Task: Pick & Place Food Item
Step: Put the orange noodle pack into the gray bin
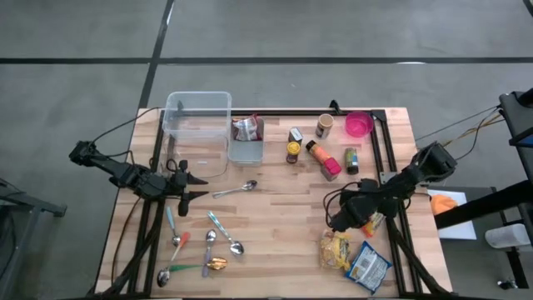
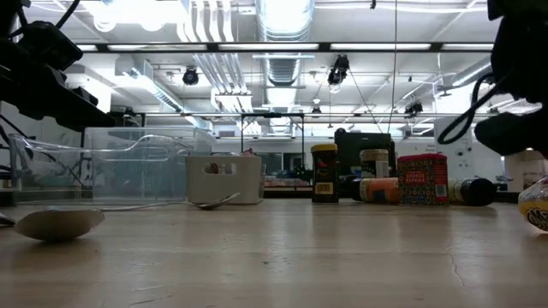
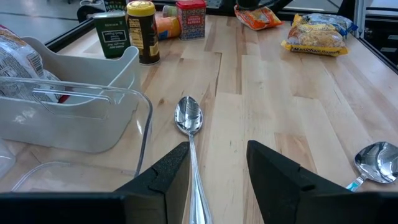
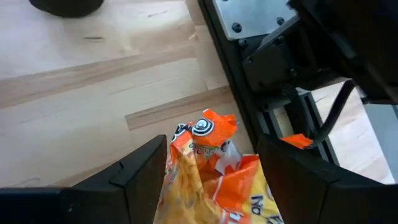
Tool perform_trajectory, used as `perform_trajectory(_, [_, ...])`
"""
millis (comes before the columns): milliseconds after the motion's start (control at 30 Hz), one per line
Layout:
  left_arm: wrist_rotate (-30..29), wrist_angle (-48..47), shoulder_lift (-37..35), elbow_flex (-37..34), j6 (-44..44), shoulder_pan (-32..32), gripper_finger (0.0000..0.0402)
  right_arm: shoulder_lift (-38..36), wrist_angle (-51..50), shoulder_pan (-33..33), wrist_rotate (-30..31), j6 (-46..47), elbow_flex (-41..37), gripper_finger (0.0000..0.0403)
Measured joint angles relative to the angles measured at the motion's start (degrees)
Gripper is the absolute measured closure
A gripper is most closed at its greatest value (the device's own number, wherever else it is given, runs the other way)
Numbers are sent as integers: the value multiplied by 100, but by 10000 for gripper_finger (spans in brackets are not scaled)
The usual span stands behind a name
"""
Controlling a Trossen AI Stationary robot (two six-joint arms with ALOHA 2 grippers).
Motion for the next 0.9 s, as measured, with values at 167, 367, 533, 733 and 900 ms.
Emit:
perform_trajectory(167, [-1, -1, 0, 0, 1, 1, 238, 225, 340, -14, -26, 0, -176, 152])
perform_trajectory(367, [1, 0, 0, 0, 0, 0, 238, 382, 470, -16, -24, 20, -216, 152])
perform_trajectory(533, [-1, 1, 0, 0, 1, 1, 238, 376, 541, -14, -22, 20, -220, 166])
perform_trajectory(733, [1, 1, 0, 0, 1, 1, 238, 371, 895, -14, -15, 15, -337, 239])
perform_trajectory(900, [0, 0, 0, 0, 0, 1, 238, 369, 1096, -14, 142, -7, -397, 309])
